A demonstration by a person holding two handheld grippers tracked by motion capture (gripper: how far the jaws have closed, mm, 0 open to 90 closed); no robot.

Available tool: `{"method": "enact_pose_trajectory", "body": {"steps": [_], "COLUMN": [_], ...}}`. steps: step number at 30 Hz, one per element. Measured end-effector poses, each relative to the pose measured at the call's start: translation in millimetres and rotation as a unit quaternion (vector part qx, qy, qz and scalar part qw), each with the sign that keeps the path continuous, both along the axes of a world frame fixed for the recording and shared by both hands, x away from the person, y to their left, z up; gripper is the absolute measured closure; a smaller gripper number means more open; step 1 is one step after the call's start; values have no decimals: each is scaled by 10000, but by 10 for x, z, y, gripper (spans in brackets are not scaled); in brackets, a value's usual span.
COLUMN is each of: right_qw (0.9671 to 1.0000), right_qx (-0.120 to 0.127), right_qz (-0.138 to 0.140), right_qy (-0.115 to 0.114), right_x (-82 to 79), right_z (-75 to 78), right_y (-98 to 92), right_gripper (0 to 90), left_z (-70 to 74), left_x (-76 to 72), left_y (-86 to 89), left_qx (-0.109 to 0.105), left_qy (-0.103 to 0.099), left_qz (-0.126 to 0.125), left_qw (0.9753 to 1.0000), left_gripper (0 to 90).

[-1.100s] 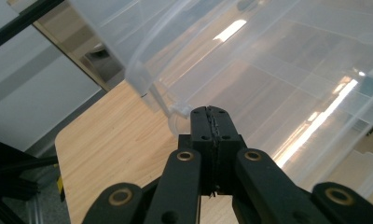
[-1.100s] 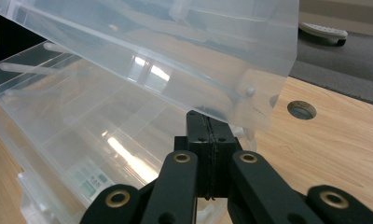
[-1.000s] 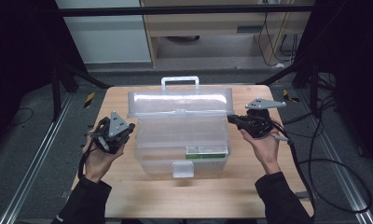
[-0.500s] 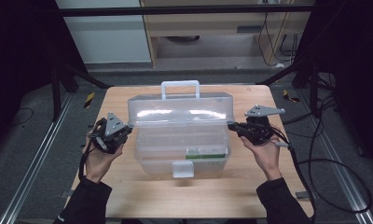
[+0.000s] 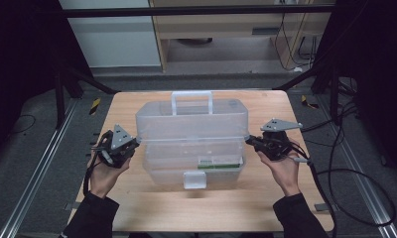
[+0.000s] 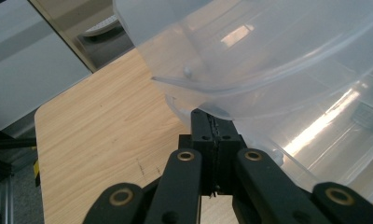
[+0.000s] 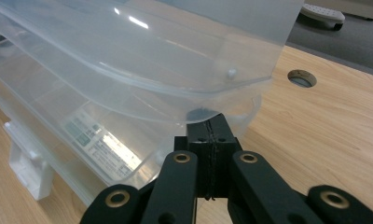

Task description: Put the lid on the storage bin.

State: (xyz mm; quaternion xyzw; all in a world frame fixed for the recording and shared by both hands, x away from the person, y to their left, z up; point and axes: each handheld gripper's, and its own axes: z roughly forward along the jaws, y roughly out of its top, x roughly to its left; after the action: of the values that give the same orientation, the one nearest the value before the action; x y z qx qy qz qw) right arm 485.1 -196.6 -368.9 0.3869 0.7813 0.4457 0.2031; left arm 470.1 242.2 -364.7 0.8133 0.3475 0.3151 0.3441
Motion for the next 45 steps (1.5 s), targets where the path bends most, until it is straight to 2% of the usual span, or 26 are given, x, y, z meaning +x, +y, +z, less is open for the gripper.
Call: {"method": "enact_pose_trajectory", "body": {"steps": [12, 20, 33, 45], "right_qw": [9999, 9998, 9986, 9985], "right_qx": [-132, -182, -516, -517], "right_qz": [9, 29, 3, 32], "right_qy": [44, 89, 108, 202], "right_x": [-70, -121, -155, -144], "right_z": [-93, -148, -222, -271], "right_y": [-13, -11, 34, 15], "right_gripper": [900, 900, 900, 900], "left_z": [-101, -150, -219, -257], "left_x": [-66, -107, -168, -164], "left_y": [-9, -25, -45, -25], "left_qx": [54, 175, 322, 317], "left_qy": [68, 133, 210, 297], "left_qz": [-84, -83, -97, -115], "left_qw": [9999, 9997, 9992, 9990], "left_gripper": [897, 897, 897, 897]}}
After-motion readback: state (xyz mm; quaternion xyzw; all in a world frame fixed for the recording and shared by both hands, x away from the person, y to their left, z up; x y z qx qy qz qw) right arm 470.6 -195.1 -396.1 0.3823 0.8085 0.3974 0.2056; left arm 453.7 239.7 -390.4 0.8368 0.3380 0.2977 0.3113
